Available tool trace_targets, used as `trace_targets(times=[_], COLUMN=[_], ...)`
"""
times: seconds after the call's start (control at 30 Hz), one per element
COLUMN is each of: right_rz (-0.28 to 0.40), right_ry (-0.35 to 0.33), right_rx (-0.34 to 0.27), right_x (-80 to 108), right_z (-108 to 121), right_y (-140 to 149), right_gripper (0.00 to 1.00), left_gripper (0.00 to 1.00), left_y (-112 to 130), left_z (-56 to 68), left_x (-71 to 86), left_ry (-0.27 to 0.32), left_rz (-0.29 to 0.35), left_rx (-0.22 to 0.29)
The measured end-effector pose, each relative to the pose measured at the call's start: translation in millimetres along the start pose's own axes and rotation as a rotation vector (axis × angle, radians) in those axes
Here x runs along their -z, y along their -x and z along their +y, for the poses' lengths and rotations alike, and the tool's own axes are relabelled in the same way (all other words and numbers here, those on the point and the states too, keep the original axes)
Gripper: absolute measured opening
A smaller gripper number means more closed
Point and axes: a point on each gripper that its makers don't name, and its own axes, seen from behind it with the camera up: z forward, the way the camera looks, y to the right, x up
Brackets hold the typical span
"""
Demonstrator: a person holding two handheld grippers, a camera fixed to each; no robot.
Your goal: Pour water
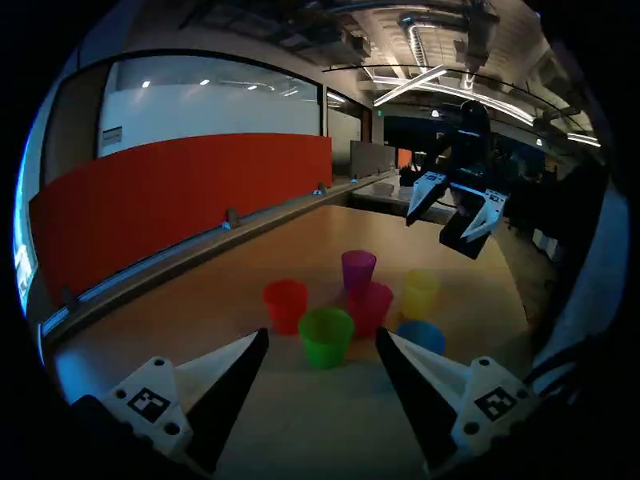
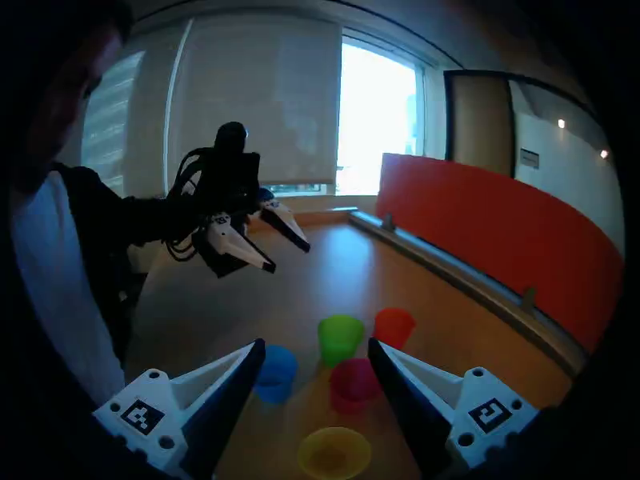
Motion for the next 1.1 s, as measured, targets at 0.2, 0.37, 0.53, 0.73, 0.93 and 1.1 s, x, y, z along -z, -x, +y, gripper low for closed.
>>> trace_targets(times=[0.2,0.37,0.53,0.73,0.93,1.1], right_rz=[-0.045,-0.078,-0.112,-0.138,-0.166,-0.189], right_ry=[-0.051,-0.079,-0.099,-0.112,-0.129,-0.135], right_rx=[0.017,0.021,0.021,0.031,0.042,0.055], right_x=[-12.4,-21.2,-28.3,-35.9,-43.3,-50.2], right_z=[-15,-23,-28,-32,-38,-42], right_y=[15,27,35,41,51,59], right_gripper=[0.99,0.99,0.99,0.99,0.99,0.99], left_gripper=[1.0,1.0,1.0,1.0,1.0,1.0], left_y=[13,20,24,30,34,39], left_z=[1.0,5.1,9.6,14.2,16.4,18.1], left_x=[-16.5,-29.3,-41.8,-54.2,-64.3,-71.4], left_ry=[0.019,0.042,0.068,0.099,0.12,0.132], left_rz=[-0.047,-0.075,-0.095,-0.117,-0.13,-0.147], left_rx=[-0.024,-0.029,-0.04,-0.053,-0.053,-0.061])
